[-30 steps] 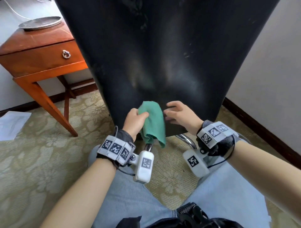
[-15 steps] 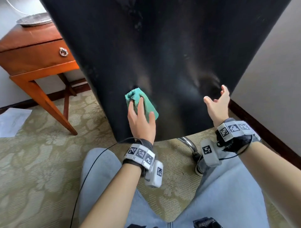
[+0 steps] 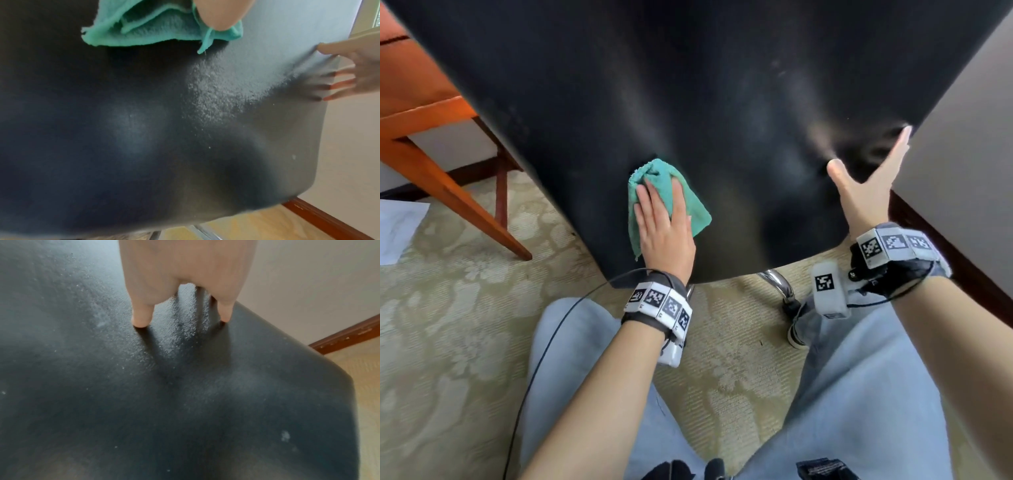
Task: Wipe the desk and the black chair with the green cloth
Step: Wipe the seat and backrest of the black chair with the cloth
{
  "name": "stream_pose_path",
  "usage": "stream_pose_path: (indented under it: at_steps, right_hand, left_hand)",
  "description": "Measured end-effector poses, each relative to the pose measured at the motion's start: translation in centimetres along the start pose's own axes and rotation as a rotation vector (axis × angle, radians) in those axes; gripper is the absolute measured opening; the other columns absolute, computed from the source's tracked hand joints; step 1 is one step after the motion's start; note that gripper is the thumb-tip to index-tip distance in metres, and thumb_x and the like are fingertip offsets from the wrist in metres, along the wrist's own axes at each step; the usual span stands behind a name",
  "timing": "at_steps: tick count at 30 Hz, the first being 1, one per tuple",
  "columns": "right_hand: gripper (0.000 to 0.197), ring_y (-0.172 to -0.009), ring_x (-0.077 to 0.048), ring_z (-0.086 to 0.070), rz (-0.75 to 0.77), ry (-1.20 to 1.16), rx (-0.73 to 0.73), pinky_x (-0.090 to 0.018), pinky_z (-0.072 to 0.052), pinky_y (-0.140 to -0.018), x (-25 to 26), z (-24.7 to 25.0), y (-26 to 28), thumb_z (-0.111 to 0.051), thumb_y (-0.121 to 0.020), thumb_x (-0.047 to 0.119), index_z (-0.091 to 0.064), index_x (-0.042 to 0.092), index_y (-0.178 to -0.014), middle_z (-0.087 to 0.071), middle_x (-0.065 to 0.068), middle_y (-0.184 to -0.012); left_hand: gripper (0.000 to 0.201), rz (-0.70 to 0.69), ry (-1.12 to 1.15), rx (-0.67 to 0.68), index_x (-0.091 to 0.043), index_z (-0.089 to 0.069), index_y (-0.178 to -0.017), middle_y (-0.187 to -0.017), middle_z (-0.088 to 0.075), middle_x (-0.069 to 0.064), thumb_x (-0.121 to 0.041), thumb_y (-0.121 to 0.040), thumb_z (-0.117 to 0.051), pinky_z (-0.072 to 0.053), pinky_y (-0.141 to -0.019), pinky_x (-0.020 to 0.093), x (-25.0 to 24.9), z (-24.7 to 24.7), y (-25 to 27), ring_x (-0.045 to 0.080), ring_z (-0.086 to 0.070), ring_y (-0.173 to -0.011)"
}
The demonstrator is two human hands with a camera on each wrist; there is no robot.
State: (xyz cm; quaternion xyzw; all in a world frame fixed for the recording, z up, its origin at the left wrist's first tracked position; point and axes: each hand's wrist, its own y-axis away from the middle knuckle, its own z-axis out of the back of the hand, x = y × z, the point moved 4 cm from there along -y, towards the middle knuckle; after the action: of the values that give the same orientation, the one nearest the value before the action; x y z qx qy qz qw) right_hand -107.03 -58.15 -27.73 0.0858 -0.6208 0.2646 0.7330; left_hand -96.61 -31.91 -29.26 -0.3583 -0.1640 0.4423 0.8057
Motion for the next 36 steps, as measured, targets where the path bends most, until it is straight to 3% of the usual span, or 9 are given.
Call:
stream_pose_path:
  at_steps: [6, 11, 16, 20, 25, 27, 30, 33, 36]
  right_hand:
    - [0.092, -0.145, -0.017, 0.012, -0.026, -0.032, 0.115, -0.018, 0.002, -0.108, -0.5, 1.1, -1.0, -0.050, -0.080, -0.003, 0.004, 0.014, -0.152, 0.010, -0.007, -0.159]
    - [0.099, -0.146, -0.016, 0.007, -0.037, -0.083, 0.168, -0.044, -0.009, -0.114, -1.2, 1.3, -2.4, -0.050, -0.067, 0.014, 0.001, 0.028, -0.151, 0.008, 0.002, -0.159]
    - [0.094, -0.145, -0.015, -0.014, -0.065, -0.166, 0.178, -0.050, -0.016, -0.117, -2.1, 2.1, -3.8, -0.051, -0.064, 0.015, -0.015, 0.034, -0.149, -0.013, 0.008, -0.158]
    - [0.072, -0.132, -0.020, -0.039, -0.203, -0.170, -0.009, -0.037, -0.036, -0.110, -1.1, 3.2, -4.0, -0.048, -0.082, 0.004, -0.025, 0.023, -0.147, -0.029, 0.003, -0.151]
    - [0.069, -0.142, -0.018, -0.023, -0.209, -0.088, -0.067, -0.030, -0.021, -0.116, -2.1, 3.2, -3.6, -0.049, -0.088, 0.005, -0.019, 0.016, -0.149, -0.022, -0.002, -0.155]
    - [0.070, -0.142, -0.018, -0.022, -0.221, -0.103, -0.089, -0.028, -0.019, -0.115, -1.8, 2.9, -3.0, -0.048, -0.087, 0.005, -0.018, 0.014, -0.150, -0.024, -0.003, -0.155]
    - [0.067, -0.137, -0.017, -0.033, -0.249, -0.205, -0.157, -0.025, -0.024, -0.112, -0.9, 2.2, -1.8, -0.047, -0.082, 0.011, -0.029, 0.011, -0.147, -0.038, -0.008, -0.148]
    - [0.064, -0.126, -0.017, -0.043, -0.266, -0.290, -0.192, -0.023, -0.030, -0.105, -0.4, 0.9, -0.3, -0.041, -0.077, 0.016, -0.039, 0.010, -0.140, -0.048, -0.010, -0.137]
    - [0.062, -0.128, -0.021, -0.038, -0.258, -0.326, -0.208, -0.030, -0.028, -0.110, -0.5, -0.1, 1.3, -0.038, -0.079, 0.019, -0.033, 0.011, -0.141, -0.043, -0.009, -0.140]
  left_hand:
    - [0.053, -0.335, -0.083, -0.059, -0.010, -0.035, -0.133, -0.136, -0.029, 0.014, -0.006, -0.081, -0.049, -0.008, -0.116, 0.042, -2.2, -2.3, 1.7, 0.032, -0.031, -0.125]
    - [0.045, -0.657, -0.058, 0.032, -0.019, -0.062, -0.120, -0.142, -0.040, -0.002, -0.005, -0.084, -0.039, -0.009, -0.113, 0.037, -5.6, -4.0, 1.8, 0.020, -0.034, -0.127]
    - [0.043, -0.840, -0.195, 0.109, -0.022, -0.056, -0.123, -0.149, -0.022, -0.005, -0.004, -0.087, -0.042, 0.000, -0.116, 0.037, -5.9, -5.2, 1.7, 0.013, -0.024, -0.134]
    - [0.056, -0.830, -0.231, 0.095, -0.022, -0.065, -0.120, -0.149, -0.021, -0.003, 0.003, -0.089, -0.025, -0.006, -0.114, 0.035, -5.1, -4.4, 1.2, 0.014, -0.025, -0.134]
    - [0.048, -0.810, -0.189, 0.108, -0.020, -0.072, -0.108, -0.144, -0.027, -0.001, -0.001, -0.076, -0.042, -0.024, -0.107, 0.035, -3.2, -3.3, 1.5, 0.018, -0.032, -0.128]
    - [0.044, -0.766, -0.197, 0.104, -0.018, -0.072, -0.108, -0.142, -0.030, 0.002, 0.001, -0.071, -0.058, -0.015, -0.113, 0.036, -1.6, -3.1, 1.6, 0.021, -0.034, -0.125]
    - [0.043, -0.601, -0.170, 0.074, -0.013, -0.067, -0.118, -0.135, -0.049, 0.013, -0.004, -0.079, -0.051, 0.002, -0.117, 0.037, 0.3, -2.7, 1.9, 0.029, -0.036, -0.122]
    - [0.062, -0.453, -0.143, 0.117, -0.005, -0.060, -0.124, -0.123, -0.059, 0.026, -0.010, -0.066, -0.082, -0.037, -0.103, 0.049, 0.3, -2.2, 1.5, 0.041, -0.051, -0.118]
    - [0.079, -0.384, -0.106, 0.075, -0.002, -0.051, -0.129, -0.122, -0.057, 0.030, -0.022, -0.061, -0.086, -0.047, -0.087, 0.056, -0.9, -1.3, 0.2, 0.045, -0.057, -0.112]
